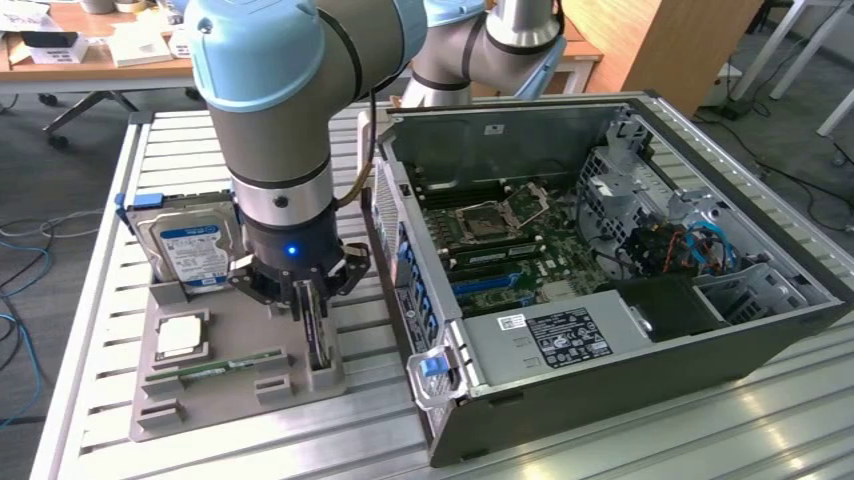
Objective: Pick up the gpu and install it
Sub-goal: 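Pick up the gpu and move the gpu toward the slot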
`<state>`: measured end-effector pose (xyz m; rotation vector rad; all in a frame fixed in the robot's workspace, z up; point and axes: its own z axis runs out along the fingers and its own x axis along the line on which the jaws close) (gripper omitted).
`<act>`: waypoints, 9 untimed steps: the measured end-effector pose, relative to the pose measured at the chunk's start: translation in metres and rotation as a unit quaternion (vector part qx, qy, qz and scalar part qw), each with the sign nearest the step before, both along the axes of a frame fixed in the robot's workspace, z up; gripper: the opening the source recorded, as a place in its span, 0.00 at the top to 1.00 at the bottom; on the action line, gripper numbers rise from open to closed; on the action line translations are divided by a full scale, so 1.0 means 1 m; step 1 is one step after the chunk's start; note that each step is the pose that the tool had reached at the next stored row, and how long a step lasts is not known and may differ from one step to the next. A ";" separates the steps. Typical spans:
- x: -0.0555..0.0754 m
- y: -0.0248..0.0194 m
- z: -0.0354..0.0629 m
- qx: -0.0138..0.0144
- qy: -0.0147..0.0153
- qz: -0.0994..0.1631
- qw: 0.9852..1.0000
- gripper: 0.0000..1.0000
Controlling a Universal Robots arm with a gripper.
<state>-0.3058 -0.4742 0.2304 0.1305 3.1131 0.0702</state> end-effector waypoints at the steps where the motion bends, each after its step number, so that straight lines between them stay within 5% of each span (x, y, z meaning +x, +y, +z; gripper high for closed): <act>1: 0.000 0.0000 0.0000 0.000 0.000 0.000 1.000 0.64; 9: 0.000 0.0000 0.0000 0.000 0.000 0.000 1.000 0.64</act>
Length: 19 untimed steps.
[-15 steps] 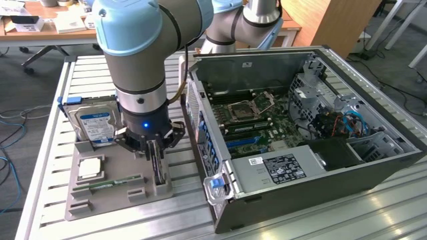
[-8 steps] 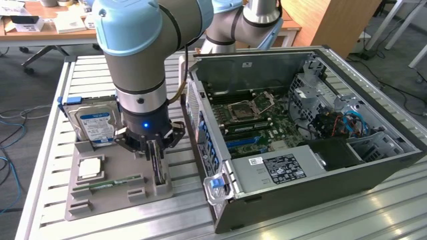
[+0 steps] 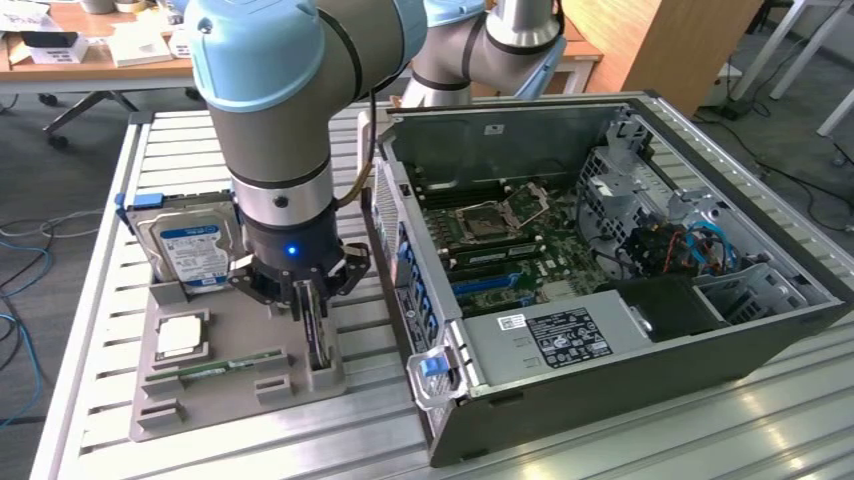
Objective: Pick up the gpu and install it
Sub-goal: 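Pick up the gpu and move the gpu toward the slot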
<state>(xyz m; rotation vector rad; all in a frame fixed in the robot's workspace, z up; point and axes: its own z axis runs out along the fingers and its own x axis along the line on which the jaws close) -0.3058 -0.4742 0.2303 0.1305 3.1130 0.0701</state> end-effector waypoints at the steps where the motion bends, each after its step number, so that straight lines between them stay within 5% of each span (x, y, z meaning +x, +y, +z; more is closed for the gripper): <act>1: 0.000 0.0000 0.0000 0.000 0.000 0.000 1.000 0.64; 6: 0.000 0.0000 0.0000 0.000 0.000 0.000 1.000 0.73; 19: 0.000 0.0000 0.0000 0.000 0.000 0.000 1.000 0.73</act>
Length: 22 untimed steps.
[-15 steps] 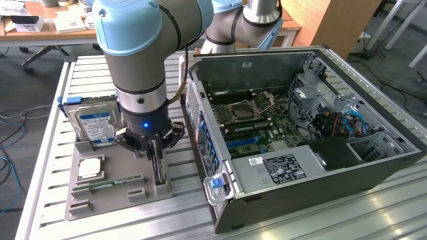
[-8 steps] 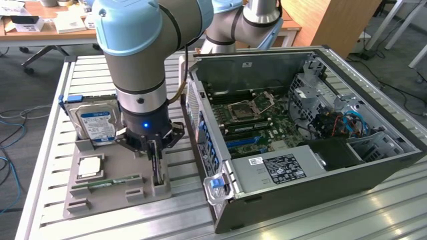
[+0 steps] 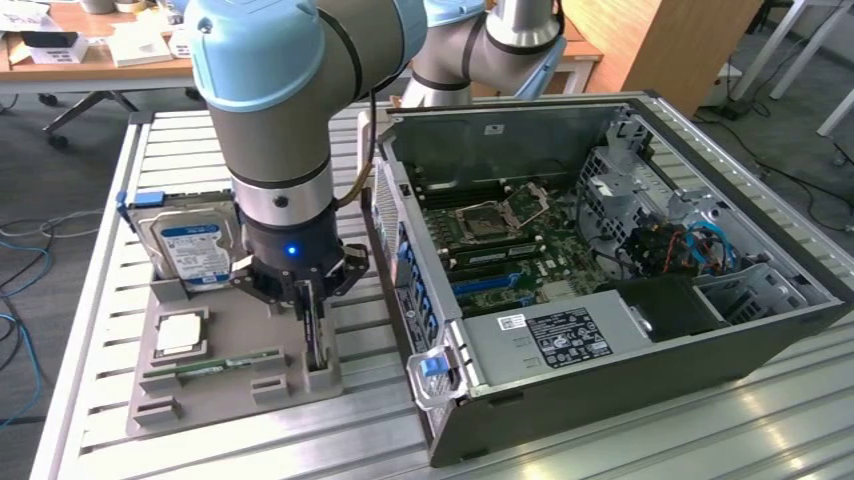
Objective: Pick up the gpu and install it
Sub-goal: 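Pick up the gpu and move the gpu toward the slot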
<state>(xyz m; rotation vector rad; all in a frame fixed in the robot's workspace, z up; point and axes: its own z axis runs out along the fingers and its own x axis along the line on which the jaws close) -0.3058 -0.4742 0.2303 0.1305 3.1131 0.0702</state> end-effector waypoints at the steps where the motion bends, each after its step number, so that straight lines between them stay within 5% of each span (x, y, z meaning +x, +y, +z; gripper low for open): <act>1: 0.000 0.0000 0.0000 0.000 0.000 0.000 1.000 0.73; 8: 0.000 0.0000 0.0133 0.000 0.000 0.000 1.000 0.73; 22: 0.000 0.0000 0.0679 0.000 0.000 0.003 1.000 0.73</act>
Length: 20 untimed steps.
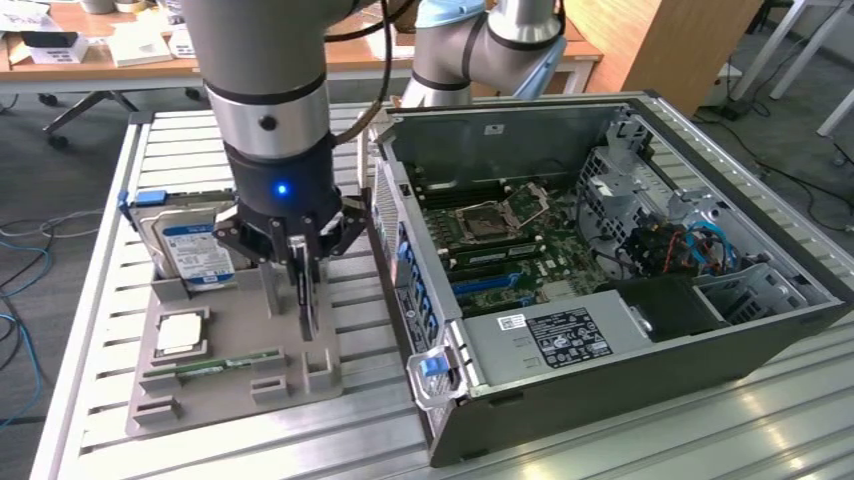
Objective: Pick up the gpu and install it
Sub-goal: 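Pick up the gpu and move the gpu toward the slot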
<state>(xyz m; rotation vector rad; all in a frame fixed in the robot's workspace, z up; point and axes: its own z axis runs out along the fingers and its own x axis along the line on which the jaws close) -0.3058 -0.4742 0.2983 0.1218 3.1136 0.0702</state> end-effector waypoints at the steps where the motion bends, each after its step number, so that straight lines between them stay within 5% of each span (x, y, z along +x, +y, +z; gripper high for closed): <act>1: 0.000 0.0000 0.0040 0.000 0.000 0.001 1.000 0.73; 20: 0.000 0.0000 0.0897 0.000 0.000 0.007 1.000 0.73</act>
